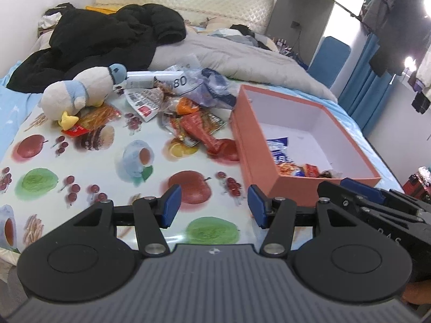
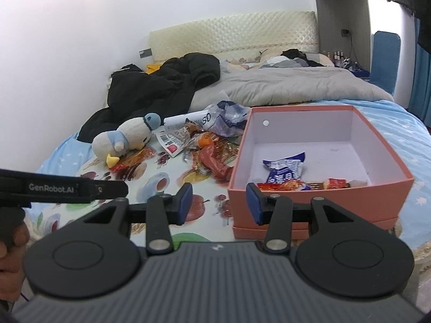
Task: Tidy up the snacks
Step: 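Move both open tools back toward the snack pile, then grasp a bread pastry bag with the left gripper while the right grasps a red sausage stick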
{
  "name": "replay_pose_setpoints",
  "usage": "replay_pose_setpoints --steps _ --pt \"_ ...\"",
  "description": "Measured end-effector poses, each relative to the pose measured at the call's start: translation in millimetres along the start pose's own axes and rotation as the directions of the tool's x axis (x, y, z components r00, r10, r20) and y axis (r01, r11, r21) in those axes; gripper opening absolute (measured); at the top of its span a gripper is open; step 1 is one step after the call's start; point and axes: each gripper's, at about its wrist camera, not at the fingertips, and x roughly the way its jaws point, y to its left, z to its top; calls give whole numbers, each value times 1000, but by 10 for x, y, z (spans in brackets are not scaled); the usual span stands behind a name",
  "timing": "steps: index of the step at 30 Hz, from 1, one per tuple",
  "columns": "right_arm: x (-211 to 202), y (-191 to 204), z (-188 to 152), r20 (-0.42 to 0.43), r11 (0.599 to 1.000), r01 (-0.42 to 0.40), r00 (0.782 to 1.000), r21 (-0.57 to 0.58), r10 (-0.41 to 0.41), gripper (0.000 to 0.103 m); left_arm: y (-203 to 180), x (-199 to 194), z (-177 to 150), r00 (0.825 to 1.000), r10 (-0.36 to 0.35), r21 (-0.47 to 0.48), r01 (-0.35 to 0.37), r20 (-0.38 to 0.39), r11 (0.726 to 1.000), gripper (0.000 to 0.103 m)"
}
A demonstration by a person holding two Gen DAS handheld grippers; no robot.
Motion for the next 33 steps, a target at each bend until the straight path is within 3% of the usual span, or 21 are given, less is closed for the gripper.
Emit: replay_pose_setpoints --steps 14,18,23,28,33 --pt "670 478 -7 -71 993 -71 995 -95 64 47 756 543 -49 996 63 -106 -69 -65 992 60" --pt "938 582 -7 -94 989 -76 994 -124 64 46 988 733 -17 993 101 -103 -107 -64 989 67" --pt "1359 671 -53 -118 985 -50 992 -162 31 46 1309 1106 71 983 171 -66 -176 -70 982 67" --pt "1779 734 -59 -109 972 8 993 -236 -35 46 1520 1463 243 965 262 66 -259 -26 963 67" --pt "2190 763 1 -101 950 70 989 -305 -105 46 1637 1746 499 951 309 191 -305 9 933 67"
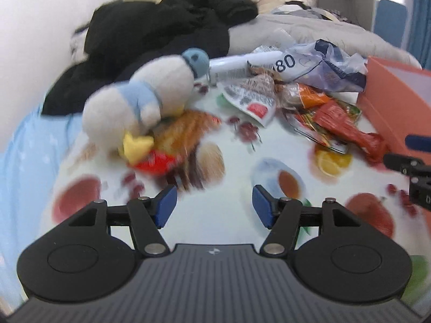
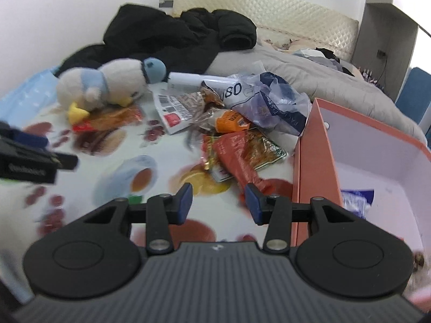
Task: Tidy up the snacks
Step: 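Grasp a bread pastry bag with the left gripper while the right grasps a red sausage stick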
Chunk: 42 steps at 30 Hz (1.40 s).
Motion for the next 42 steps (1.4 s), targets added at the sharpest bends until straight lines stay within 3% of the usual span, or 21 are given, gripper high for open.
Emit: replay_pose_setpoints --steps 2,6,8,16,21,23,26,27,28,34,42 --pt "150 10 36 -3 999 36 999 -35 -36 46 36 176 63 1000 20 38 -20 -2 999 67" --pt "429 -22 98 -30 997 55 998 -62 -57 45 199 516 103 999 14 17 -14 -30 1000 67" --pt "553 -4 95 -56 995 42 997 -90 -48 45 219 627 109 998 45 49 -43 -42 998 67" --pt "837 67 91 -46 977 144 987 -159 -153 45 83 753 129 995 95 227 -93 4 969 65" --pt "983 130 76 -49 963 197 977 -186 -209 45 119 947 107 990 132 245 -118 -41 962 53" --pt "1047 114 62 -66 964 197 975 -180 -212 45 159 1014 87 988 139 236 -120 -62 964 43" --pt "1125 89 23 -78 961 212 970 -179 -228 44 294 1081 73 988 110 147 -93 -112 985 17" --pt "1138 85 14 -81 960 214 969 -181 -232 32 330 1077 66 988 109 126 -95 -114 988 13" --pt "1131 83 7 -81 957 222 967 -185 -240 26 350 1065 59 988 108 112 -95 -115 989 13" --pt "984 150 -19 -67 961 190 976 -199 -207 25 317 865 -27 991 76 58 -69 -112 996 7" --pt "568 241 -131 -63 976 146 985 -163 -158 24 116 299 -229 994 4 -38 -8 -105 999 6"
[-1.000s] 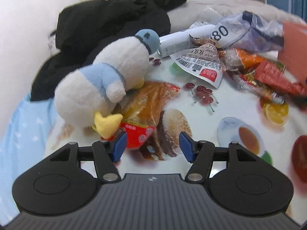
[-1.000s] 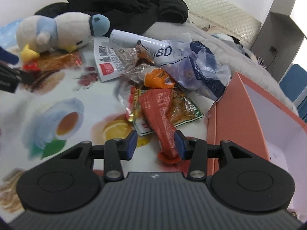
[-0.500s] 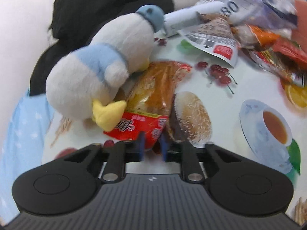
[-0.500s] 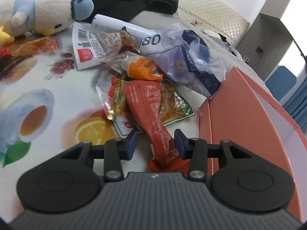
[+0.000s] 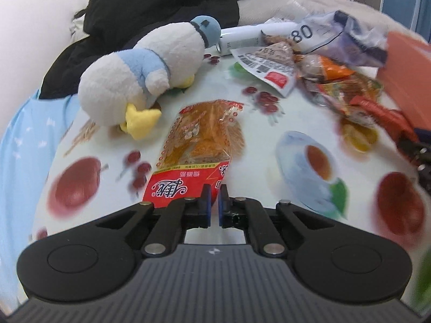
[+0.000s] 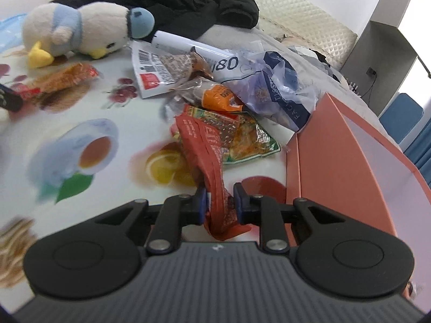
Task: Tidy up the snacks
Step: 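Grasp a bread pastry bag with the left gripper while the right grasps a red sausage stick, then lift the pastry bag with the left gripper while the right lifts the red sausage stick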
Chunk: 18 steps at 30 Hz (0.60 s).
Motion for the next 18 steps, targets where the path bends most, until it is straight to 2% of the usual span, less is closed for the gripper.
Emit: replay_pose_setpoints --steps 5,9,13,18 --pt "-292 -21 -122 5 999 -34 999 21 34 24 -116 -382 -216 999 -49 -71 49 -3 996 6" --pt "-525 -52 -237 4 997 -68 998 32 68 24 -314 -657 -366 996 -84 -86 84 3 993 6" --pt "-744 -135 -354 -8 989 -121 992 84 122 24 -504 -864 -537 988 -153 -158 148 -19 976 6" --pt "-977 -248 -505 -37 976 -175 983 130 181 24 -757 -1073 -760 981 -190 -198 179 -39 964 6"
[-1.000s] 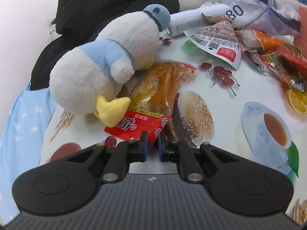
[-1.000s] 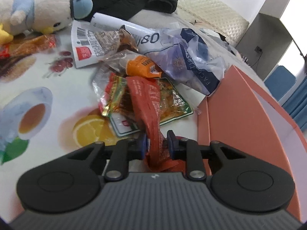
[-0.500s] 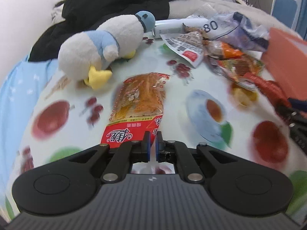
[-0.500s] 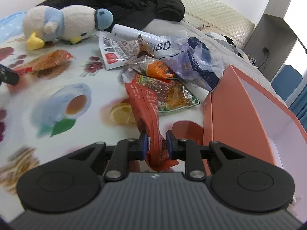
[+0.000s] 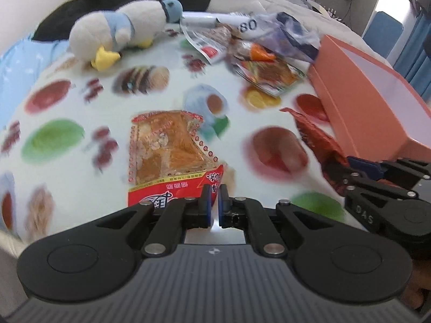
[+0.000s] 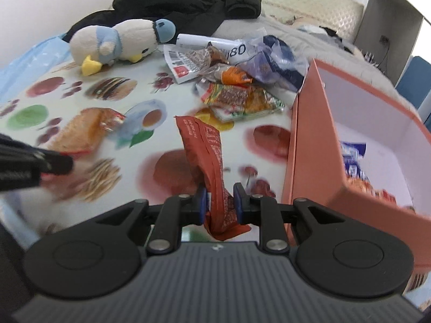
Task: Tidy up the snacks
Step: 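Lift the pastry bag with the left gripper while the right lifts the red sausage stick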
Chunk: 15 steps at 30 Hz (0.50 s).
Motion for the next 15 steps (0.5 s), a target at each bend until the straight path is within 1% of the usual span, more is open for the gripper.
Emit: replay_pose_setpoints --steps 3,6,10,11,13,14,15 --pt "-103 -47 -79 -24 999 -33 999 14 33 24 -68 -113 -143 1000 -20 -22 20 -1 1000 6" --pt "-195 -81 -139 -46 997 -70 996 28 71 24 -73 -194 -241 999 -51 -54 50 -19 997 6" --pt "-244 -81 -208 -67 994 -95 993 47 98 25 -47 -273 -309 998 -61 -65 60 -19 996 7" --pt "-246 -85 -228 -74 994 -101 992 50 104 25 -35 -277 -308 998 -55 -68 53 -25 996 13" --pt "-220 -97 -262 -91 989 -120 988 81 127 26 6 -299 -315 998 -52 -96 49 -27 994 35" --pt "-211 -117 -280 -98 986 -130 985 100 140 27 35 -325 -317 998 -55 -117 53 -14 992 60" --pt "-195 -136 -295 -103 982 -145 982 118 158 28 57 -355 -313 998 -56 -130 56 6 990 77"
